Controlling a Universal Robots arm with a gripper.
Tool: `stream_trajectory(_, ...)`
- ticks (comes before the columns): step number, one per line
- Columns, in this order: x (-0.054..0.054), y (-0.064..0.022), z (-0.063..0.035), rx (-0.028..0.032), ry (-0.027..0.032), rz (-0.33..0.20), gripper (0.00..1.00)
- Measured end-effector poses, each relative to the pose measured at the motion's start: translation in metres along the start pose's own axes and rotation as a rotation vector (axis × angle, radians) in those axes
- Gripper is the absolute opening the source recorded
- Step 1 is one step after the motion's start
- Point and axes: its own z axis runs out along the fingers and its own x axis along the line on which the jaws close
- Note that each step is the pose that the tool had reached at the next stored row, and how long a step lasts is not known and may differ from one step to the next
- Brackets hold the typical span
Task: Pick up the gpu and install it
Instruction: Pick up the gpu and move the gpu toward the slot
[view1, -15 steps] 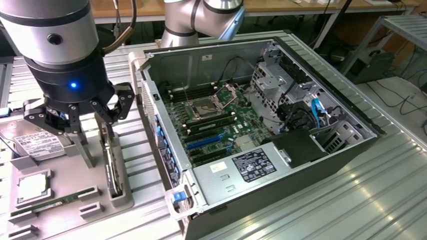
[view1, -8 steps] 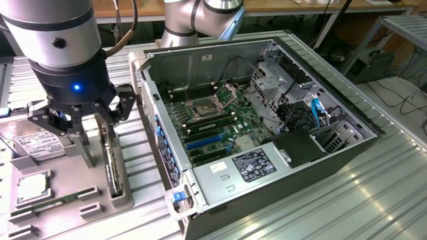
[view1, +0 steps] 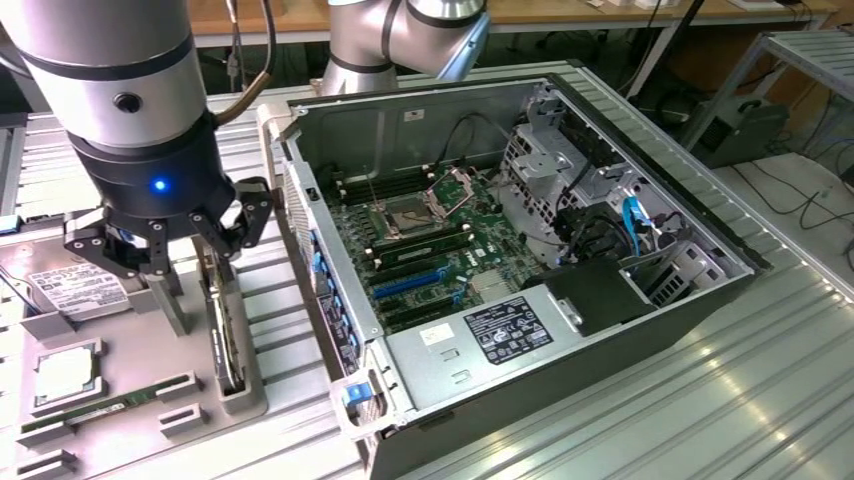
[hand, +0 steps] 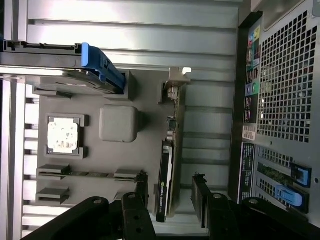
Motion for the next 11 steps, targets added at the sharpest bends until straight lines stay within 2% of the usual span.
stream_trajectory(11,-0.0001,-0.0003,0.0089,0.0000,0.0010,0.000,0.48)
